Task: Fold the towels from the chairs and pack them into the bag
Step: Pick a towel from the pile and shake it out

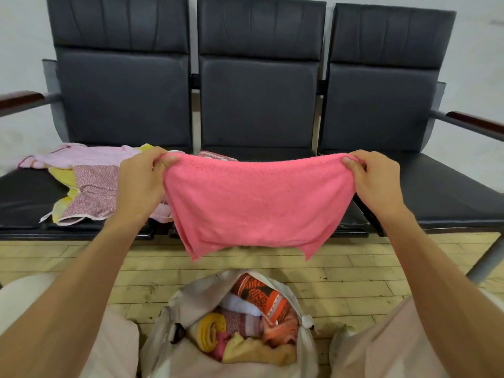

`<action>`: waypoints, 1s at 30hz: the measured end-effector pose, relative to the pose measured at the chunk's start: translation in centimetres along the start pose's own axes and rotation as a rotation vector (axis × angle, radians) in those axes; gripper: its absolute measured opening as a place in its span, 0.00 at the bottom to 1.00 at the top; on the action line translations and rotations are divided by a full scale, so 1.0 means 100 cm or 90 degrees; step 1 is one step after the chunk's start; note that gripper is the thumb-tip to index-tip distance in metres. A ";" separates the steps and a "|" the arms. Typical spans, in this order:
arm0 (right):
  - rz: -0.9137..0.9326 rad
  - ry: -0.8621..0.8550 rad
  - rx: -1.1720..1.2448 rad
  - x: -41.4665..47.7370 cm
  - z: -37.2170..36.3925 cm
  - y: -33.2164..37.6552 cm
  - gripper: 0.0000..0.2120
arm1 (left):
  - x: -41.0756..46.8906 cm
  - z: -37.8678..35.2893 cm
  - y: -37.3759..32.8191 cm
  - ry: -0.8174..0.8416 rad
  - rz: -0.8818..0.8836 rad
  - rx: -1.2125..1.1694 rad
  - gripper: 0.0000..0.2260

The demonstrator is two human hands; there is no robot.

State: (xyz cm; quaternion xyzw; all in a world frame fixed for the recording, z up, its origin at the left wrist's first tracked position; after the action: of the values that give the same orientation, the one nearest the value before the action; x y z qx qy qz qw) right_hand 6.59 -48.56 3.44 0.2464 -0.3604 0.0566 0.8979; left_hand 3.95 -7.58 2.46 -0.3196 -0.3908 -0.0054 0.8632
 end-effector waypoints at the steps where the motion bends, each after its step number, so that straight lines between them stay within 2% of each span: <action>1: -0.005 -0.003 0.003 0.000 0.001 -0.001 0.11 | 0.001 0.000 0.000 0.007 -0.012 0.007 0.12; 9: -0.091 0.021 0.053 -0.001 -0.006 -0.015 0.10 | 0.000 0.002 -0.003 0.033 -0.045 0.017 0.10; 11: -0.132 0.018 0.111 -0.001 -0.008 -0.021 0.08 | 0.001 0.003 -0.002 0.030 -0.035 0.019 0.09; 14: -0.210 0.027 0.201 -0.004 -0.014 -0.033 0.08 | 0.002 0.002 0.003 0.032 0.003 0.009 0.09; 16: -0.237 0.034 0.226 -0.006 -0.016 -0.036 0.10 | 0.003 0.001 0.012 0.035 0.066 -0.032 0.07; 20: -0.206 0.031 0.167 -0.007 -0.013 -0.031 0.10 | -0.001 -0.013 0.028 0.076 0.204 -0.239 0.04; 26: -0.162 -0.010 0.086 -0.005 -0.006 -0.028 0.08 | 0.001 -0.018 0.033 0.089 0.191 -0.193 0.03; 30: -0.124 -0.029 0.047 -0.004 -0.005 -0.022 0.07 | -0.008 -0.034 0.037 0.176 0.288 -0.299 0.05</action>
State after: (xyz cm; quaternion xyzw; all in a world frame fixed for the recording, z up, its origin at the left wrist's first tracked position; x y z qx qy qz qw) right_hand 7.22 -50.23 1.98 0.3144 -0.3524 -0.0229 0.8812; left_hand 6.68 -6.73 -1.78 -0.5843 -0.1779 0.0531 0.7900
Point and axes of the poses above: each hand's wrist, its own x-axis towards the middle knuckle, its own z-axis out of the back of the hand, y = z × x, the point moved 10 cm from there along x, towards the middle knuckle
